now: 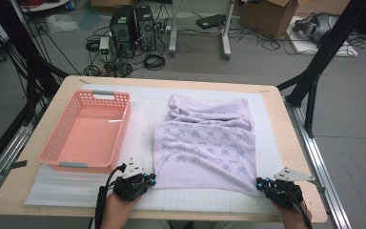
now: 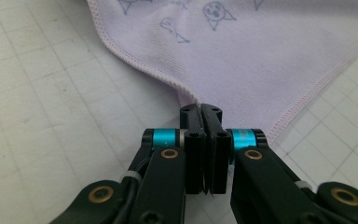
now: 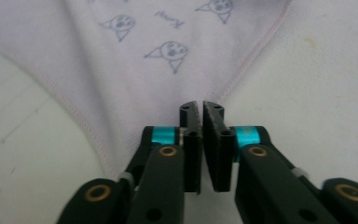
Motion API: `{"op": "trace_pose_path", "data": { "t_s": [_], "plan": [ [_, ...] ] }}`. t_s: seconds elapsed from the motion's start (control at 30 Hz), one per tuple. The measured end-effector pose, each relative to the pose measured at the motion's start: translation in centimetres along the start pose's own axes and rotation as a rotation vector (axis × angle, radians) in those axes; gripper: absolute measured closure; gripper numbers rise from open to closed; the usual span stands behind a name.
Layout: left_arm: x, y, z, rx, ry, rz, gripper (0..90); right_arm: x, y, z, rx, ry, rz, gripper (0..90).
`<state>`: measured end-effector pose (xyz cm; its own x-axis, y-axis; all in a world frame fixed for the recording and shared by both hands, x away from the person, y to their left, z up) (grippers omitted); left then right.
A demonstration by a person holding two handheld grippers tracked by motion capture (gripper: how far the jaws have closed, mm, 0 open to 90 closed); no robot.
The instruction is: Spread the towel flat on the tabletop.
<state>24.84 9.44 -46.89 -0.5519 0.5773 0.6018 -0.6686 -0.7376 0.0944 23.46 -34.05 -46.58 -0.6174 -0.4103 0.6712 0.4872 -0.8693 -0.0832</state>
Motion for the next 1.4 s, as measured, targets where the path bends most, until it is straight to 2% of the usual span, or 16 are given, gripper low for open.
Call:
{"op": "trace_pose_path", "data": {
  "t_s": [0.07,0.43,0.5,0.57,0.6,0.67,0.7,0.83,0.93,1.03,1.13,1.23,1.27,1.3,1.37,1.4],
  "plan": [
    [0.3,0.2,-0.2,-0.001,0.000,-0.007,87.7,0.4,-0.2,-0.1,0.012,-0.016,0.002,87.7],
    [3.4,1.5,-1.9,0.002,0.005,-0.060,87.7,3.1,0.2,-1.6,-0.028,-0.002,0.029,88.1],
    [3.4,1.6,-2.1,-0.001,0.006,-0.060,87.7,3.2,0.1,-1.8,-0.037,0.001,0.042,85.6],
    [3.3,1.4,-2.0,0.015,0.030,-0.059,86.8,3.3,0.1,-1.8,-0.051,0.017,0.031,77.4],
    [3.3,1.3,-1.9,0.019,0.044,-0.058,83.8,3.4,0.2,-1.7,-0.063,0.034,0.038,73.8],
    [3.1,1.0,-1.9,0.036,0.058,-0.042,57.7,3.7,0.3,-1.5,-0.089,0.064,0.047,65.1],
    [3.0,0.9,-1.9,0.038,0.063,-0.041,53.8,3.7,0.3,-1.5,-0.097,0.076,0.045,61.1],
    [2.1,0.0,-1.2,0.050,0.073,-0.012,46.5,2.3,0.1,-1.6,-0.118,0.059,0.055,51.3],
    [1.2,-0.2,-0.7,0.061,0.062,-0.023,44.4,1.3,-0.7,-1.7,-0.064,0.021,0.034,49.8],
    [0.2,0.3,-0.4,0.036,0.046,-0.035,44.4,1.3,-1.2,-1.6,-0.023,0.003,-0.004,49.7],
    [-0.4,0.8,-0.1,-0.018,0.031,-0.006,44.4,1.3,-1.6,-1.6,0.008,-0.004,-0.028,52.0],
    [-0.5,1.2,0.0,-0.052,0.021,0.029,47.4,1.3,-1.9,-1.6,0.026,-0.005,-0.019,60.7],
    [-0.5,1.3,-0.1,-0.073,0.019,0.046,53.5,1.3,-2.0,-1.6,0.022,-0.009,-0.006,65.6],
    [-0.5,1.4,-0.1,-0.082,0.020,0.041,59.2,1.3,-2.0,-1.6,0.019,-0.008,0.006,69.4],
    [-0.4,1.6,-0.1,-0.082,0.018,0.004,80.2,1.3,-2.1,-1.6,0.017,-0.014,0.036,83.8],
    [-0.4,1.6,-0.1,-0.081,0.013,0.009,83.0,1.3,-2.3,-1.6,0.014,-0.015,0.051,85.2]
  ]
}}
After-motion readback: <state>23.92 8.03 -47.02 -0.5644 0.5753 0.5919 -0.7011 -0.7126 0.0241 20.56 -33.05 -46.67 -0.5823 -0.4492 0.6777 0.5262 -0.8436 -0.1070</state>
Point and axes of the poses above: each handheld gripper's, and its own axes: x roughly backward along the jaws, z roughly out of its top, y roughly to its right, the point moved 3 cm from there along -x, roughly forward along the jaws, and after that the axes turned 4 degrees about -x, right-handed, at the moved point
